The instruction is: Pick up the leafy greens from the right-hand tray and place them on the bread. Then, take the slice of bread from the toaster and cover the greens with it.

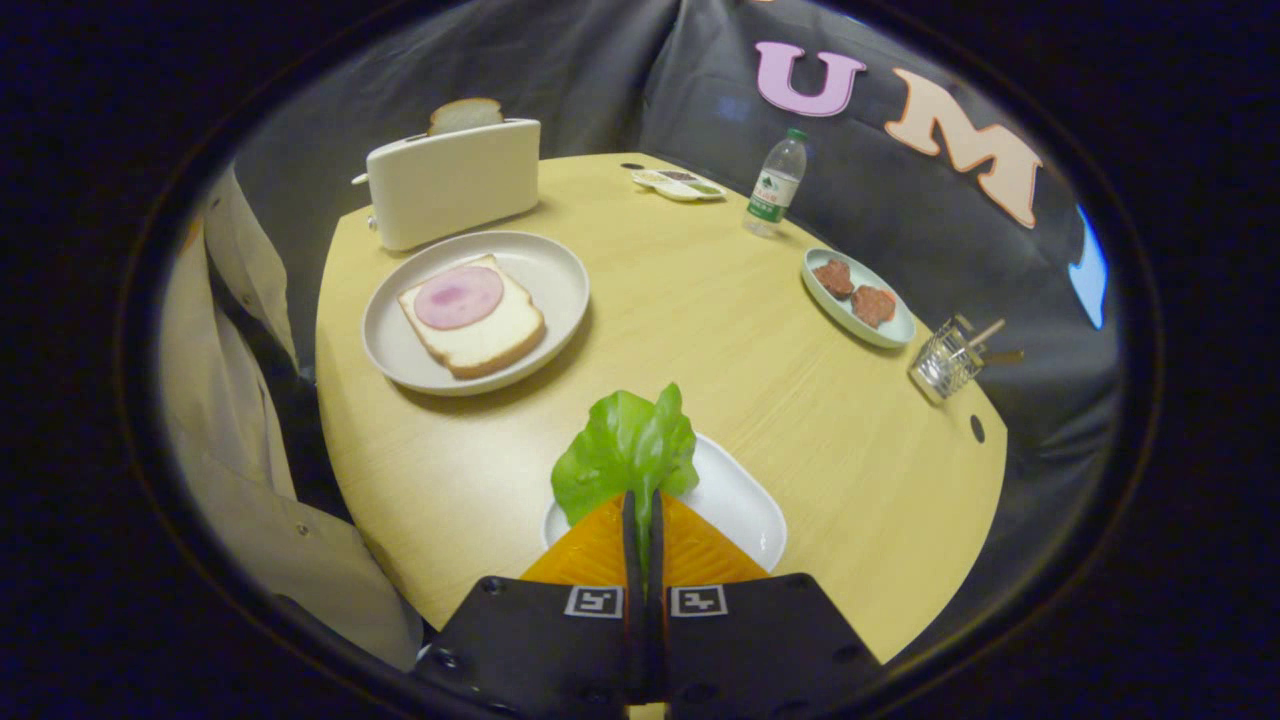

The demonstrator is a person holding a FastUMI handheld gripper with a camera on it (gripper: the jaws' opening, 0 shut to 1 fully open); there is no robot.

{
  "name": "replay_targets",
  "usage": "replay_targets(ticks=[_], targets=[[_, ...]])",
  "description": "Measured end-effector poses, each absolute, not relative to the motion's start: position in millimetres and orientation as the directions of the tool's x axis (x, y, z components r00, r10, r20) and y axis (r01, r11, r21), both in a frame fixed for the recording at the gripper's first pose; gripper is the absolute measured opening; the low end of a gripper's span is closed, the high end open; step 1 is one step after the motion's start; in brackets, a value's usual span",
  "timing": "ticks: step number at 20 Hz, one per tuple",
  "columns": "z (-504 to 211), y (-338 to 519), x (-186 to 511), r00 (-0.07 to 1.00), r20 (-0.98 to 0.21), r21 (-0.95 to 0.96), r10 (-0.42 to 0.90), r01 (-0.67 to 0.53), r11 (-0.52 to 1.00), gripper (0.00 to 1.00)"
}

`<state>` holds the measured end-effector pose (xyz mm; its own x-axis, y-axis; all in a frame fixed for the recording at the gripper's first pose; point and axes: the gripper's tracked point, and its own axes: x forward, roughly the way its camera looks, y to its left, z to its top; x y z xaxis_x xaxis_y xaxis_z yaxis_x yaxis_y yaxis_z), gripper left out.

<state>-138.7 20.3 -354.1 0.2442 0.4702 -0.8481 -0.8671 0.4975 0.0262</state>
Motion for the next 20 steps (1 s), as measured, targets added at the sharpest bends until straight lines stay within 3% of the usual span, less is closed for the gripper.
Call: replay_targets(ticks=[7, 20], targets=[[-299.9, 80.7, -135.4, 0.281, -0.802, -0.035, 0.528, -0.904, 0.426, 0.04], [-284.3, 180.6, -164.7, 0.155, -0.796, 0.011, 0.585, -0.963, 0.27, 0.04]])
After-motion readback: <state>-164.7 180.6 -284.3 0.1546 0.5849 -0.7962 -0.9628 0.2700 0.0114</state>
